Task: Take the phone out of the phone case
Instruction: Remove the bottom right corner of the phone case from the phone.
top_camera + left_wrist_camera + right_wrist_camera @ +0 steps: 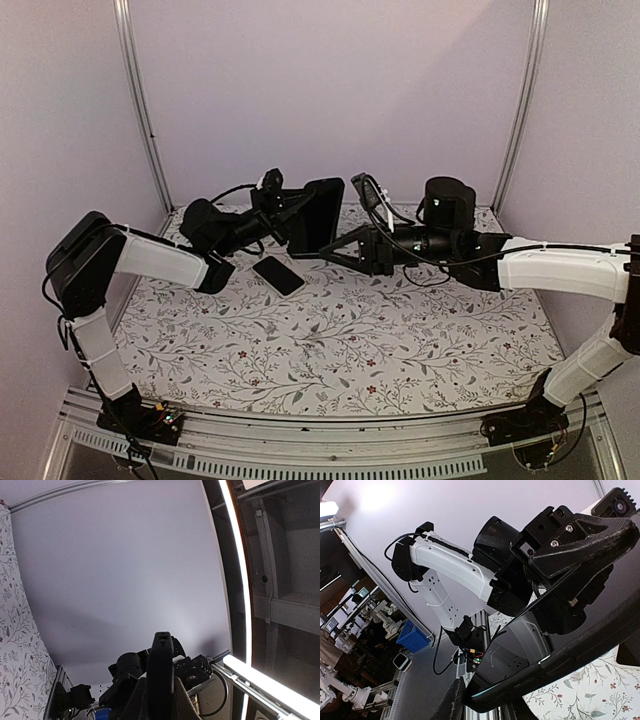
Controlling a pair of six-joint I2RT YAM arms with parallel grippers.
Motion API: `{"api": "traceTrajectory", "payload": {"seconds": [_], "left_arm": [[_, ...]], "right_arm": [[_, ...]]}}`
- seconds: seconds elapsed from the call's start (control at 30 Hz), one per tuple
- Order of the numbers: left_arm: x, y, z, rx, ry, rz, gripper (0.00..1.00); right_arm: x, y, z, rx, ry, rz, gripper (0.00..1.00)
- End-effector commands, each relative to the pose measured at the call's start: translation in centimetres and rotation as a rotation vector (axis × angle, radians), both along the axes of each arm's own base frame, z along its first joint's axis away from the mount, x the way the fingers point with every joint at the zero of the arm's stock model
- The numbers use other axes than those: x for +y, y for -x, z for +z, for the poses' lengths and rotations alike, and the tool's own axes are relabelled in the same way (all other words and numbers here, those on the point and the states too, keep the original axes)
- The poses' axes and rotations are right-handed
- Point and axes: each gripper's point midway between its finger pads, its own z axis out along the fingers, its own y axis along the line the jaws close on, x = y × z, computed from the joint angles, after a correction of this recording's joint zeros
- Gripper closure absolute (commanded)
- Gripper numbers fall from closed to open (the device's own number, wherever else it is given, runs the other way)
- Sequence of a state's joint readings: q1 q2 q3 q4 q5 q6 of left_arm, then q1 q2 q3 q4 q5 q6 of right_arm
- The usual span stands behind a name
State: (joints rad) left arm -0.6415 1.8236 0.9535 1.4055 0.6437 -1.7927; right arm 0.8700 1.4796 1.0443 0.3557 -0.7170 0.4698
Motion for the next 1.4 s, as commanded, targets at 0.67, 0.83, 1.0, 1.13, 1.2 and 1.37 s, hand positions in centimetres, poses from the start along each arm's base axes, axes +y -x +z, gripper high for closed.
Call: {"api": "traceTrajectory", "payload": {"seconds": [0.67,0.83,1.0,1.13,1.2,1.37], "left_arm": [[-3.5,2.8,-4.5,0.110,-0.140,-0.132,1.00],[-3.8,3.1,-4.7,0.120,-0.145,-0.143,1.00],[-4.4,3.5,-4.8,0.132,-0.142,-0.166,1.00],[-4.9,3.7,-4.7,0.136,-0.141,-0.177,1.00],[-4.9,3.8,-4.6,0.134,-0.141,-0.178,1.00],[-4.9,4.1,-4.2,0.134,-0.138,-0.187,1.00]], "right_arm": [[0.6,0.1,8.3,-0.303,-0.193,-0.009,0.84],[0.9,0.0,8.4,-0.326,-0.194,0.002,0.86],[1.3,-0.2,8.6,-0.350,-0.192,0.006,0.87],[1.5,-0.7,8.8,-0.375,-0.189,0.003,0.86],[1.4,-1.0,8.8,-0.380,-0.187,-0.001,0.86],[1.3,-1.6,8.5,-0.377,-0.174,-0.010,0.86]]}}
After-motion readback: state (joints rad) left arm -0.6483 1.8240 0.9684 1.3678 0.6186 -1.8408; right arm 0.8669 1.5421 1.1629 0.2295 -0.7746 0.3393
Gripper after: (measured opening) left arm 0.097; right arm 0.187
